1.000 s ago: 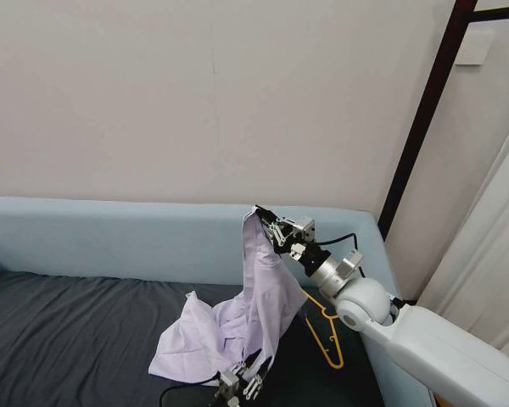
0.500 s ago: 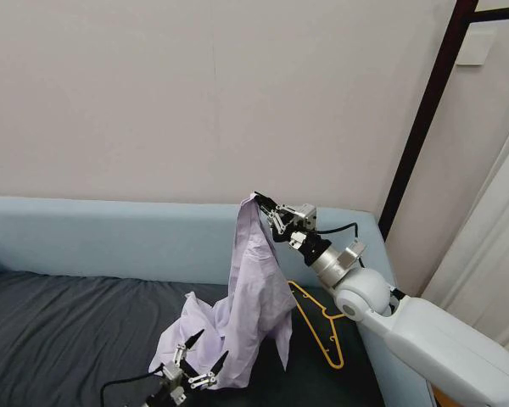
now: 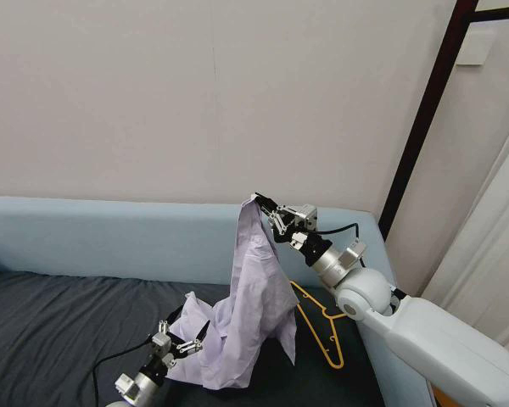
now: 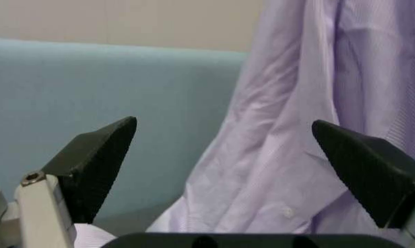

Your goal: Pick up the clothes from the sofa and hang them on the clothes hanger.

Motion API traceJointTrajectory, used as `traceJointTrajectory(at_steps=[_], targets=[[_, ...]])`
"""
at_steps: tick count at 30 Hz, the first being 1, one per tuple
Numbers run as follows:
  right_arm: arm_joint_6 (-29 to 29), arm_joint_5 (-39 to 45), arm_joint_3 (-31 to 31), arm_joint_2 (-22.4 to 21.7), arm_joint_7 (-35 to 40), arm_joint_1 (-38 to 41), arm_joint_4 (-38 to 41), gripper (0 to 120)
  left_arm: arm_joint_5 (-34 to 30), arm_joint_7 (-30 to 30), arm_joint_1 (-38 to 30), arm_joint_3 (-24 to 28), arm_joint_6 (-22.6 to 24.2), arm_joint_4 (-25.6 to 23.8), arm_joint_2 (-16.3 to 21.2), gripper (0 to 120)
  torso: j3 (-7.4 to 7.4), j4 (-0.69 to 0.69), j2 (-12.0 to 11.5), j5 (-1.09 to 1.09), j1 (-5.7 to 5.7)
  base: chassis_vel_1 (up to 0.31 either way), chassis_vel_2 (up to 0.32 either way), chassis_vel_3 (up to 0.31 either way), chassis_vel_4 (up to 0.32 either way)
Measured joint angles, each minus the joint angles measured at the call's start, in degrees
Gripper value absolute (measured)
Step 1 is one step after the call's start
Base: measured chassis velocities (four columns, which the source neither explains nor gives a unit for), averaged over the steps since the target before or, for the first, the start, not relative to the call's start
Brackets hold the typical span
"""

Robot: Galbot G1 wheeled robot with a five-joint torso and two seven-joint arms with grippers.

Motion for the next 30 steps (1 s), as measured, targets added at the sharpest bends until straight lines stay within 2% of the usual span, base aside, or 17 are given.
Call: traceJointTrajectory(at_steps=[6, 12, 17, 24, 30], targets=[[-0.12, 0.30, -0.06, 0.37, 0.06, 0.31, 0.08, 0, 4.41, 0.34, -0.55, 1.04, -0.58, 3.10, -2.11, 100, 0.00, 0.02, 0.00, 0.00, 0.00, 0.000, 0.000, 0.000, 0.000], [-0.78, 2.32, 0.19, 0.66, 1.27, 0.75, 1.41, 0, 9.20, -7.51, -1.52, 4.94, 0.22, 2.14, -3.42, 100, 0.00, 0.02, 0.00, 0.00, 0.00, 0.000, 0.000, 0.000, 0.000], [-1.04, 2.58, 0.22, 0.62, 1.43, 0.70, 2.36, 0, 12.80, -10.20, -2.86, 6.40, 0.31, 3.41, -4.63, 100, 0.00, 0.01, 0.00, 0.00, 0.00, 0.000, 0.000, 0.000, 0.000], [-1.15, 2.58, 0.35, 0.57, 1.63, 0.29, 2.77, 0, 13.72, -12.26, -3.03, 7.42, -0.11, 3.84, -5.79, 100, 0.00, 0.02, 0.00, 0.01, 0.00, 0.000, 0.000, 0.000, 0.000], [-1.22, 2.56, 0.35, 0.79, 1.73, 0.11, 2.79, 0, 15.37, -20.08, -3.70, 9.16, -0.29, 3.84, -8.02, 100, 0.00, 0.01, 0.00, 0.01, 0.00, 0.000, 0.000, 0.000, 0.000]])
